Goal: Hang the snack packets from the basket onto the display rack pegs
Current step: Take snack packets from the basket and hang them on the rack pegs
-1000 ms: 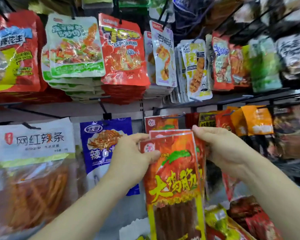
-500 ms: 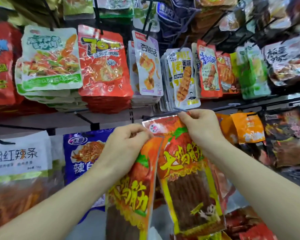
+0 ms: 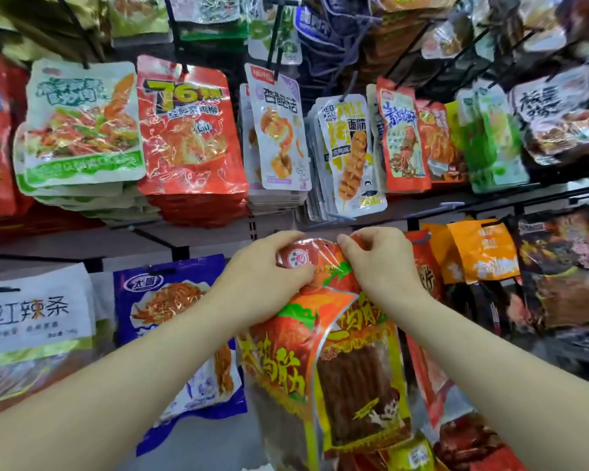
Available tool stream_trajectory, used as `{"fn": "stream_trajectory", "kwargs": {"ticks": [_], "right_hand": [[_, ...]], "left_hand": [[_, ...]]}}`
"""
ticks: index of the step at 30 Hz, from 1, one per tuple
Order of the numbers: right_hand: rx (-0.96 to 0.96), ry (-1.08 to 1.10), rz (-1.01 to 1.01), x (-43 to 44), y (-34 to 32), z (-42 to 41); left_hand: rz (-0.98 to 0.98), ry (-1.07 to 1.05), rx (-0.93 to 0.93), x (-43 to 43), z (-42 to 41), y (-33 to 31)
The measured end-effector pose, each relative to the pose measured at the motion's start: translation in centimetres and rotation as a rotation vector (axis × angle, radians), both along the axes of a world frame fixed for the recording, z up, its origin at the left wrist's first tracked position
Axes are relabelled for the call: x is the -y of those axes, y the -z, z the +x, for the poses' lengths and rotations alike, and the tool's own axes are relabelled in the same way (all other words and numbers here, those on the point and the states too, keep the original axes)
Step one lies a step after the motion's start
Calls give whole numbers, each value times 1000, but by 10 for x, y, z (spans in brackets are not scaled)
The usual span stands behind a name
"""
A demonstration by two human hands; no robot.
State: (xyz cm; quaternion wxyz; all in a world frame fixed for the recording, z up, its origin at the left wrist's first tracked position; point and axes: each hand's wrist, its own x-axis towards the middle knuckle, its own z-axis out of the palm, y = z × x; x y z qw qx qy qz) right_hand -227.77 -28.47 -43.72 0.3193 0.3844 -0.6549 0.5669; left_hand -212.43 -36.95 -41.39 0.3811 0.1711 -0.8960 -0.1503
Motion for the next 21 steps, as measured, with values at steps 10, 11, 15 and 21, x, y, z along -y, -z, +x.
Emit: {"fn": "stream_trajectory", "kwargs": {"ticks": [10,11,15,21], "right_hand": [[-28,-8,5,-6,0,1],[-14,-11,6,-6,1,0],[-13,-10,31,-4,3,0],[230,-342,0,-8,-2,0]], "left_hand": [[227,10,-163,6,-14,-10],[203,-3,-158,5,-16,-11],[178,-35,-156,4,-17,-13],[189,-33,-213,5,-19,-15]]}}
